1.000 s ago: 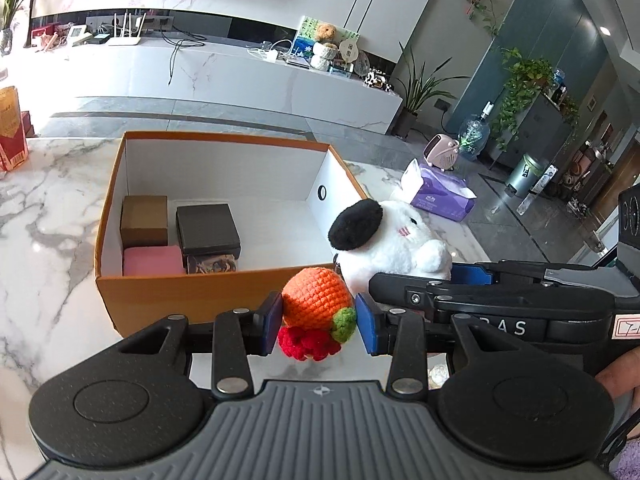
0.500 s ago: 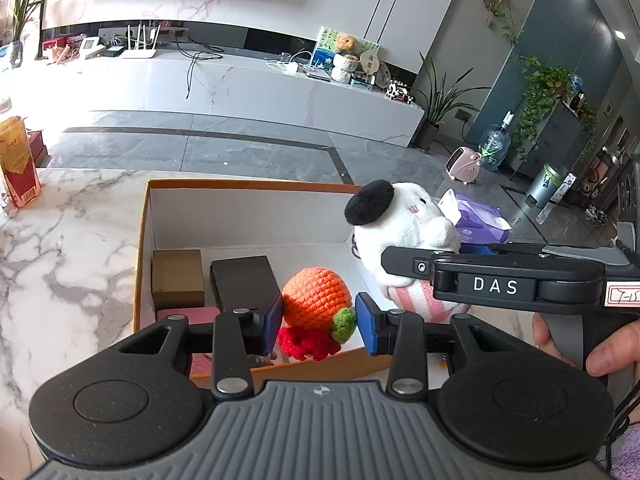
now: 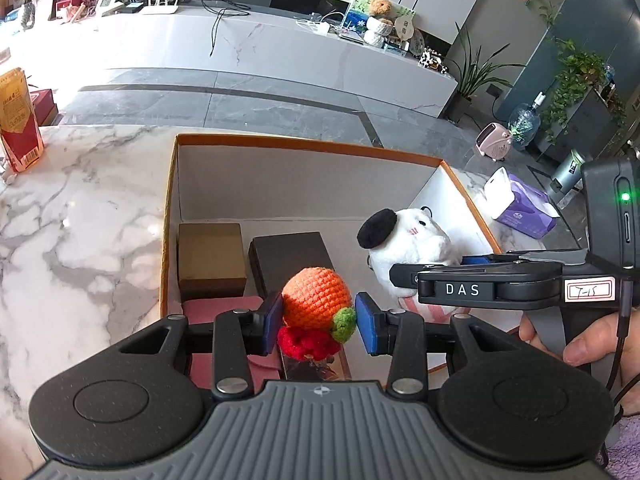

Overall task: Organize objects
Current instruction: 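Lift and carry the fruit and plush dog over the orange box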

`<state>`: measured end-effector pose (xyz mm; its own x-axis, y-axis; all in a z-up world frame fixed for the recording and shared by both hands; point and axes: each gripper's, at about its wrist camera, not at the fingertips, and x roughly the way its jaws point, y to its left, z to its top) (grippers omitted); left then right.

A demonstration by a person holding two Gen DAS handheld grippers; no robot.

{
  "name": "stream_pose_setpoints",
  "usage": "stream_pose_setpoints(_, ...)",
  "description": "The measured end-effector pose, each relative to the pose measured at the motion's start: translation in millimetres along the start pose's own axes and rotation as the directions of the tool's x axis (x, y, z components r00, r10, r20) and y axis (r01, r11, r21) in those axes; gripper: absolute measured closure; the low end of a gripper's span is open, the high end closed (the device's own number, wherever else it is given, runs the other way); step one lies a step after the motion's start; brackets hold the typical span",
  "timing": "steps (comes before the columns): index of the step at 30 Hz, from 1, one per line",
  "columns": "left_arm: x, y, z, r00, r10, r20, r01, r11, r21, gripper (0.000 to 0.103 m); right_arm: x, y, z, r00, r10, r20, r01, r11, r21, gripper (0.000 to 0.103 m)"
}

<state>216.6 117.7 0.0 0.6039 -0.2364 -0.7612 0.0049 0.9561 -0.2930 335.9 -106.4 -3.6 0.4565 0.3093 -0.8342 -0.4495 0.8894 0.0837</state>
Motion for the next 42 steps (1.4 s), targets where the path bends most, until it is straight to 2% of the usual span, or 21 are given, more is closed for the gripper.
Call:
stream_pose_setpoints(6,6,12,0,1.0,0.004,-0.016,-0.004,1.0,-0.019,0.057,25,-1,-1,0.996,-0.028,-0.083,0.03,0.999,0.03,0.04)
stream_pose_setpoints(12,9,19,1,1.0,0.007,-0.023,-0.008,0.999,-0.032,0.057,48,-10,-4,0.979,0.043,-0.201,-0.015,0.99,0.143,0.04)
stream_pose_setpoints(15,10,21,0,1.0,0.007,-0.027,-0.008,0.999,-0.036,0.057,52,-10,-3,0.972,0.08,-0.223,-0.037,0.981,0.19,0.039)
stream_pose_setpoints(19,12,23,-1,0.999,0.005,-0.035,-0.006,0.999,-0.04,0.057,53,-4,-4,0.966,0.085,-0.246,-0.043,0.984,0.171,0.039)
stream_pose_setpoints(25,16,25,3,0.999,0.007,-0.041,-0.009,0.999,-0.038,0.057,59,-8,0,0.939,0.152,-0.307,-0.095,0.976,0.194,0.035)
stream_pose_setpoints(28,17,25,4,0.999,0.012,-0.044,-0.014,0.999,-0.034,0.057,56,-8,1,0.942,0.14,-0.306,-0.094,0.983,0.161,0.035)
stream_pose_setpoints(31,18,26,6,0.999,0.013,-0.047,-0.015,0.999,-0.031,0.057,51,-14,4,0.936,0.177,-0.305,-0.124,0.975,0.187,0.035)
stream_pose_setpoints(33,18,26,7,0.999,0.017,-0.047,-0.018,0.999,-0.028,0.057,52,-18,6,0.929,0.199,-0.311,-0.138,0.968,0.208,0.043)
stream_pose_setpoints(37,19,24,9,0.998,0.018,-0.053,-0.019,1.0,-0.013,0.057,50,-16,3,0.921,0.21,-0.327,-0.16,0.972,0.175,0.046)
stream_pose_setpoints(42,21,23,14,0.998,0.034,-0.052,-0.034,0.999,-0.002,0.057,47,-8,2,0.931,0.176,-0.32,-0.147,0.983,0.114,0.046)
